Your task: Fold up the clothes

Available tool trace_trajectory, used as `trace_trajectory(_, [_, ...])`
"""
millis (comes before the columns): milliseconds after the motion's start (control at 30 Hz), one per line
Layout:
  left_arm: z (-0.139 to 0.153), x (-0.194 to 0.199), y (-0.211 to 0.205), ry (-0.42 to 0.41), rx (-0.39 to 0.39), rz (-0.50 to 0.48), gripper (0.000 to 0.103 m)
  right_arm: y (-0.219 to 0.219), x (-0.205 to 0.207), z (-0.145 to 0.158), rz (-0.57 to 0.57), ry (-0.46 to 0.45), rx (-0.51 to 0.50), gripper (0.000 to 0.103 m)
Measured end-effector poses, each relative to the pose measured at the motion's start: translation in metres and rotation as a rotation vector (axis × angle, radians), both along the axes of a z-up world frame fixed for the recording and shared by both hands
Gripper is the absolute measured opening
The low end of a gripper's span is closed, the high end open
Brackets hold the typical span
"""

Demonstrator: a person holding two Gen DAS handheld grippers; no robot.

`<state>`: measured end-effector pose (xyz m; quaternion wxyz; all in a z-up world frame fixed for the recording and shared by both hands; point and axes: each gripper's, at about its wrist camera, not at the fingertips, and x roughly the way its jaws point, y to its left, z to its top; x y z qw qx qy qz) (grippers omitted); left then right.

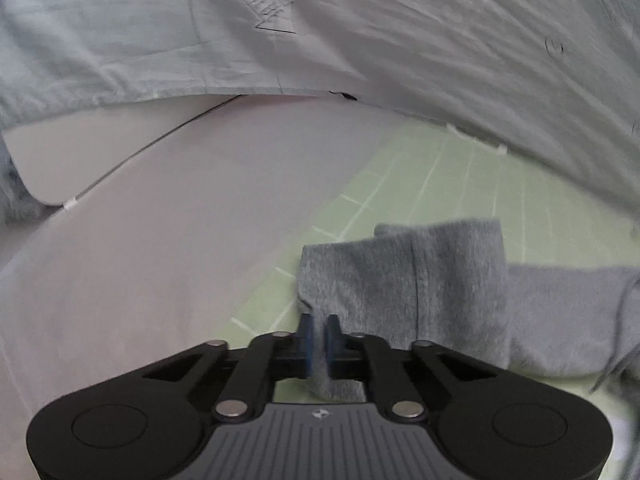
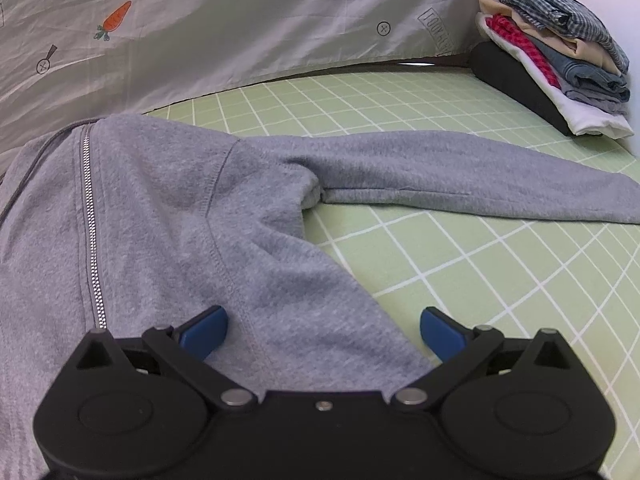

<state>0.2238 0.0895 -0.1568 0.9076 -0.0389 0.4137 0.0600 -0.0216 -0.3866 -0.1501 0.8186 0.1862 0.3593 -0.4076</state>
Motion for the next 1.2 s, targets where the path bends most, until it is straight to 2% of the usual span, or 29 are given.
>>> trace_trajectory(333, [0.029, -0.017, 0.097, -0.061, 0.068, 0.269, 0.005, 0.002, -0.002, -0.001, -0.001, -0.012, -0.015, 0.103])
trace_trajectory(433, [0.03, -0.021, 0.118, -0.069, 0.055, 0.332, 0.005, 0.003, -0.002, -0.001, -0.001, -0.014, -0.019, 0.103])
trace_trajectory(667, [0.045, -0.03, 0.123, -0.133, 0.064, 0.341, 0.005, 0.005, -0.003, -0.003, 0.004, -0.021, -0.029, 0.103])
trace_trajectory(767, [0.066, -0.037, 0.125, -0.204, 0.025, 0.356, 0.005, 0.005, -0.004, -0.003, 0.008, -0.023, -0.032, 0.103])
trace_trajectory(833, [0.079, -0.038, 0.124, -0.246, 0.025, 0.356, 0.005, 0.005, -0.005, -0.003, 0.009, -0.026, -0.035, 0.103])
trace_trajectory(933, [0.085, -0.033, 0.123, -0.249, 0.056, 0.344, 0.006, 0.007, -0.005, -0.004, 0.01, -0.03, -0.042, 0.103])
trace_trajectory(1000, [0.073, -0.027, 0.125, -0.183, 0.058, 0.364, 0.007, 0.007, -0.006, -0.004, 0.011, -0.034, -0.046, 0.103])
trace_trajectory(1100, [0.056, -0.029, 0.126, -0.076, 0.034, 0.39, 0.015, 0.008, -0.006, -0.004, 0.012, -0.036, -0.048, 0.103])
trace_trajectory(1133, [0.054, -0.034, 0.123, -0.064, 0.03, 0.394, 0.027, 0.007, -0.007, -0.004, 0.014, -0.036, -0.046, 0.103])
trace_trajectory(1167, [0.053, -0.04, 0.119, -0.063, 0.018, 0.386, 0.035, 0.007, -0.007, -0.004, 0.015, -0.036, -0.044, 0.103])
trace_trajectory(1200, [0.053, -0.045, 0.115, -0.063, 0.001, 0.374, 0.05, 0.007, -0.007, -0.004, 0.019, -0.035, -0.041, 0.103])
